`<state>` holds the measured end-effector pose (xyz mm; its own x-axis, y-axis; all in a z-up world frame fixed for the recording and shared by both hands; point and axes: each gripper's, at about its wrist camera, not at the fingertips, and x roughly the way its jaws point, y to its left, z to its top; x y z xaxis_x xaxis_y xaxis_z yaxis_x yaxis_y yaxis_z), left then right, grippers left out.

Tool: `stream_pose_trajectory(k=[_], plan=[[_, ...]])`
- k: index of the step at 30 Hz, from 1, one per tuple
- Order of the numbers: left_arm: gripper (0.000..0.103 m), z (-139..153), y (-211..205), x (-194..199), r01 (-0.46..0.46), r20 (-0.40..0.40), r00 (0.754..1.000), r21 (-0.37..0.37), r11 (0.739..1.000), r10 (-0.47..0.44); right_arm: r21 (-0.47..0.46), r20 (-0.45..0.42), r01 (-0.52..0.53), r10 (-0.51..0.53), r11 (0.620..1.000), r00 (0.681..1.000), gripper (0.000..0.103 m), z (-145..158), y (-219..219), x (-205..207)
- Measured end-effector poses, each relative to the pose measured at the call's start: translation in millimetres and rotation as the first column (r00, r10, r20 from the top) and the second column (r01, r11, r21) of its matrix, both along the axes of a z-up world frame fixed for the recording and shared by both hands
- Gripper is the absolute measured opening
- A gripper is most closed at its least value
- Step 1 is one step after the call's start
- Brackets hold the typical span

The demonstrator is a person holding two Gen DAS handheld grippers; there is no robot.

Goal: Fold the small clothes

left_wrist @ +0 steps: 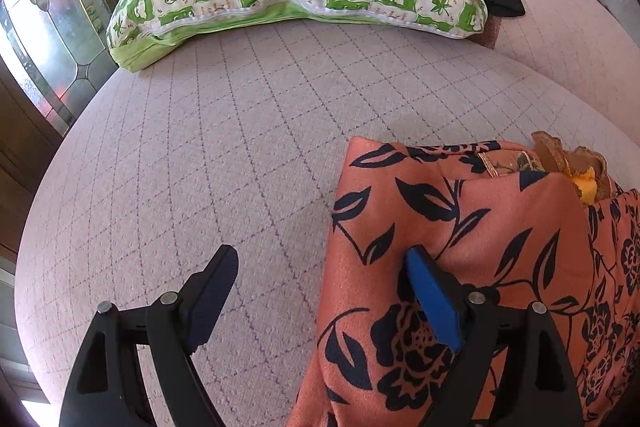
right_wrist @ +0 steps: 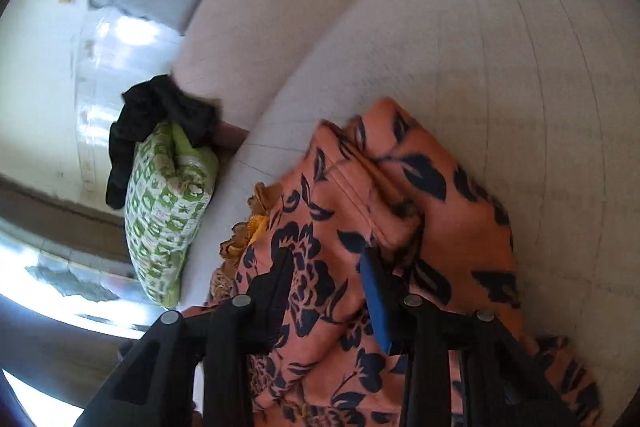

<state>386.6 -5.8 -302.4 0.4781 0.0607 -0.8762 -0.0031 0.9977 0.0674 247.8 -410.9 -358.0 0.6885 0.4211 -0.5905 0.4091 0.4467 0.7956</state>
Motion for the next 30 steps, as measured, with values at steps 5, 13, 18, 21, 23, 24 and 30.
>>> stream_pose_trajectory(k=[5, 13, 18, 21, 23, 24, 30], plan=[[0.087, 0, -2, 0, -0.002, 0.002, 1.0, 0.014, 1.0, 0.002, 0.024, -0.058, 0.058, -0.057, 0.998, 0.997, 0.039, 0, 3, -21], [0.087, 0, -10, -5, -0.003, 0.018, 1.0, 0.053, 0.999, 0.002, -0.009, 0.049, 0.107, -0.107, 0.994, 0.993, 0.044, -17, -10, 3], [0.087, 1, -4, -12, -0.023, 0.019, 1.0, 0.039, 0.999, 0.022, -0.1, 0.125, 0.157, -0.144, 0.982, 0.982, 0.006, 0, -16, -7], [0.087, 4, 3, -23, -0.058, 0.031, 0.998, 0.05, 0.997, 0.056, -0.194, 0.202, 0.211, -0.172, 0.958, 0.964, 0.006, 35, -12, -30], [0.087, 5, 9, -32, -0.078, 0.031, 0.997, 0.047, 0.996, 0.077, -0.263, 0.234, 0.233, -0.172, 0.936, 0.957, 0.006, 59, -6, -51], [0.087, 6, 11, -36, -0.088, 0.03, 0.996, 0.043, 0.995, 0.087, -0.28, 0.234, 0.238, -0.175, 0.93, 0.956, 0.006, 65, -3, -59], [0.087, 4, 17, -50, -0.12, 0.023, 0.993, 0.101, 0.988, 0.118, -0.307, -0.156, 0.009, -0.06, 0.952, 0.986, 0.011, 18, 0, -80]])
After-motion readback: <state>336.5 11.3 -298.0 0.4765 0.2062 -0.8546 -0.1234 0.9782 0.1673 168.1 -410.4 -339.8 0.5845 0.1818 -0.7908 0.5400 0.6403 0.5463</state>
